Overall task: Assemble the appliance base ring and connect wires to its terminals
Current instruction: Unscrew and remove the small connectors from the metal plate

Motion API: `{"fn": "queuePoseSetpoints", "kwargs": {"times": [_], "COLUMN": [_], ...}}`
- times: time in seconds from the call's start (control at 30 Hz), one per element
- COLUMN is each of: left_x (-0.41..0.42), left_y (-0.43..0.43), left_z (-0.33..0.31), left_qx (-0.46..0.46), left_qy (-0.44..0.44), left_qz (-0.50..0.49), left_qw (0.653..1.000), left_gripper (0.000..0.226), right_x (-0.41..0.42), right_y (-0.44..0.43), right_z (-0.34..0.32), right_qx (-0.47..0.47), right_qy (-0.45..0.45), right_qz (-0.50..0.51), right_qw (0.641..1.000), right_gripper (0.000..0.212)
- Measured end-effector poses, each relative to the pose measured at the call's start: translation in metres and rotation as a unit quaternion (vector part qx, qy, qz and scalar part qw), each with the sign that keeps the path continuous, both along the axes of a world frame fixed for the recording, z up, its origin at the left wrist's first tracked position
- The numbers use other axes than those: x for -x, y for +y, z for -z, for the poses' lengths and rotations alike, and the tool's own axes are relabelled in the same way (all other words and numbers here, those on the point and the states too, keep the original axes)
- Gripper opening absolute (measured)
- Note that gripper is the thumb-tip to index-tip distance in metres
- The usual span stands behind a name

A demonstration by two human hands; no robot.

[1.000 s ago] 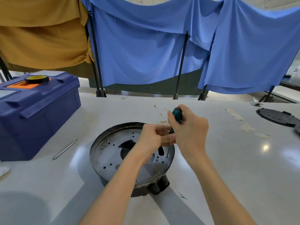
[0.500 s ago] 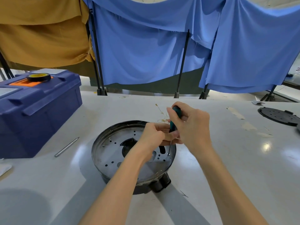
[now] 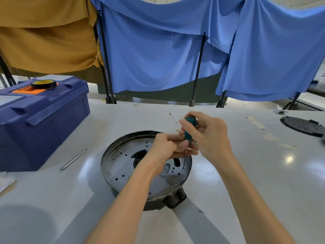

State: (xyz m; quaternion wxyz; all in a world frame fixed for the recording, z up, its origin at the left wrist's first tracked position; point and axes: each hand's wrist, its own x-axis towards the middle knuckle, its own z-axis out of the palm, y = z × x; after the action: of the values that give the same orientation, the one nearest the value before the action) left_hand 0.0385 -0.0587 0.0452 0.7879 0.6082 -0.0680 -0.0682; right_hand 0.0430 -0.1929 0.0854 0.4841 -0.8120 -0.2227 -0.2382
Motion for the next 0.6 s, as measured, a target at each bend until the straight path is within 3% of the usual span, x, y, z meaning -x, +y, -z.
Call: {"fn": "queuePoseSetpoints", "kwargs": {"times": [0.17,0.27,0.33,0.4,0.53,0.6], "left_x": [0.001,0.000,0.000,0.000,0.000,0.001], "left_y": [-0.011,-0.010,-0.005,-0.002,-0.001,-0.003], "left_z": [0.000,0.000,0.001,0.003,0.002,0.001], "left_qx": [-0.047,-0.052,-0.045,-0.045,-0.038,-0.034], "left_qy": [-0.008,-0.012,-0.010,-0.007,-0.018,-0.026], "left_qz": [-0.031,-0.030,-0.022,-0.009,-0.001,-0.004], "left_qw": [0.998,0.998,0.999,0.999,0.999,0.999], "left_gripper": [0.020,0.020,0.020,0.021,0.018,0.016], "right_x": [0.005,0.005,0.002,0.004,0.002,0.000], "right_y": [0.020,0.010,-0.003,-0.008,-0.004,0.002], "right_z": [0.016,0.009,-0.003,-0.007,-0.004,0.001], "right_qx": [0.023,0.054,0.001,-0.034,0.007,0.060], "right_qy": [-0.103,-0.048,0.050,0.093,-0.010,-0.071], "right_qz": [0.302,0.233,0.049,-0.082,0.009,0.123], "right_qw": [0.947,0.970,0.998,0.992,1.000,0.988], "right_gripper": [0.030,0.033,0.032,0.029,0.008,0.014]}}
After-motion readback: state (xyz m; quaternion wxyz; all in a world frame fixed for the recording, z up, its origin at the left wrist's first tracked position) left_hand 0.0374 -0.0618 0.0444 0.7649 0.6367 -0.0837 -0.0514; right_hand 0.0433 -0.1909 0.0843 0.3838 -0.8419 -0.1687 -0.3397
